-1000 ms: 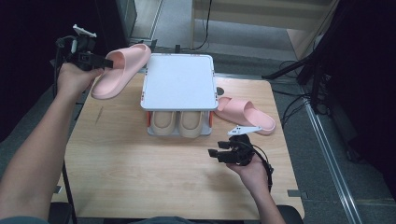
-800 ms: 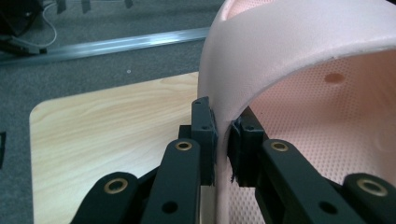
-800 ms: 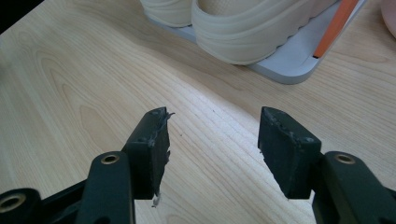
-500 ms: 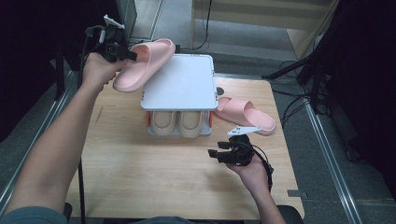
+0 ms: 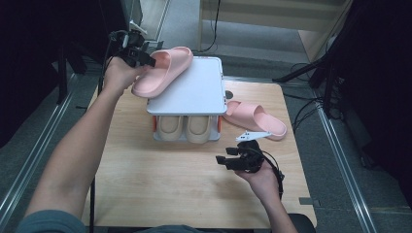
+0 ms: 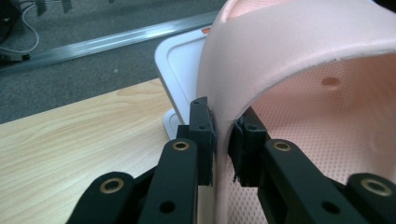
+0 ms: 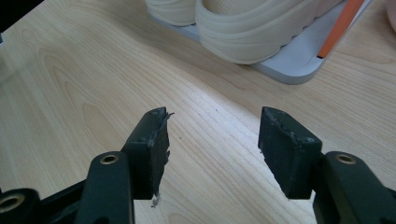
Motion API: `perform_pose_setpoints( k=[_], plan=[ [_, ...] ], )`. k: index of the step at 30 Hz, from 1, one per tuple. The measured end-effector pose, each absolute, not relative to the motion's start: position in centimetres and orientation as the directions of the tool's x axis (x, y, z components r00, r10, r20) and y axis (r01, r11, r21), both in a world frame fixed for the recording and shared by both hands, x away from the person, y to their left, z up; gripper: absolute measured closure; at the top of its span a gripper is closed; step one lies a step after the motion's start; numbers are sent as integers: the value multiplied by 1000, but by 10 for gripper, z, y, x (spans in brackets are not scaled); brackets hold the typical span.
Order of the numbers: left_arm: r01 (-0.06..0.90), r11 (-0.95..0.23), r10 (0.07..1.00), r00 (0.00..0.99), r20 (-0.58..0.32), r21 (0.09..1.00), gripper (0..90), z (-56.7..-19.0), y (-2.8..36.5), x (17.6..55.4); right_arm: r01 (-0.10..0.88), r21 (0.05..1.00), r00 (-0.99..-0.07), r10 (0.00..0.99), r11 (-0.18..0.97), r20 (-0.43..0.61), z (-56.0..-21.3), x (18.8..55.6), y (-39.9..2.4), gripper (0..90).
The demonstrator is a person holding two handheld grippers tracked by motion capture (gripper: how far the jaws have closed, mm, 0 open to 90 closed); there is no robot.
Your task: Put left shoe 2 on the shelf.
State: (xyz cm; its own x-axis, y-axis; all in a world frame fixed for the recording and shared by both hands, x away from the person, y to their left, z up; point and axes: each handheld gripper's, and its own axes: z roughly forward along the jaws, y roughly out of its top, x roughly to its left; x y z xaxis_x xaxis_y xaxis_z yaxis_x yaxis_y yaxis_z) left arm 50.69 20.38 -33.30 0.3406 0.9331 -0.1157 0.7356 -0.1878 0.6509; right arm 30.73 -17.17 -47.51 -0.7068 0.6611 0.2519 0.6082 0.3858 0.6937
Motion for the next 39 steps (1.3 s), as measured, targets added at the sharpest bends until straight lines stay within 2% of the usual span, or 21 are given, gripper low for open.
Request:
perform_pose_setpoints(
  k=[6,7,12,15,23,28,39],
  plan=[
    [733,-214,926,363,-105,646,747,-336,197,504,609,693,-707,661,386,252,-475,307,-171,435],
    [740,-202,920,368,-134,641,725,-335,196,503,608,693,-707,661,387,252,-475,307,-171,435],
    [747,-209,916,376,-142,631,696,-334,193,500,609,691,-708,661,390,251,-476,307,-170,434],
    [764,-193,903,384,-192,616,633,-333,194,496,610,688,-708,661,393,250,-476,307,-169,434],
    [752,-195,892,403,-206,629,636,-337,196,485,608,689,-710,660,395,248,-476,307,-169,434],
    [744,-209,885,420,-201,635,615,-337,195,481,600,696,-710,663,394,237,-475,307,-169,439],
    [688,-254,868,472,-153,680,475,-328,200,464,582,742,-686,690,332,229,-466,310,-184,454]
  ],
)
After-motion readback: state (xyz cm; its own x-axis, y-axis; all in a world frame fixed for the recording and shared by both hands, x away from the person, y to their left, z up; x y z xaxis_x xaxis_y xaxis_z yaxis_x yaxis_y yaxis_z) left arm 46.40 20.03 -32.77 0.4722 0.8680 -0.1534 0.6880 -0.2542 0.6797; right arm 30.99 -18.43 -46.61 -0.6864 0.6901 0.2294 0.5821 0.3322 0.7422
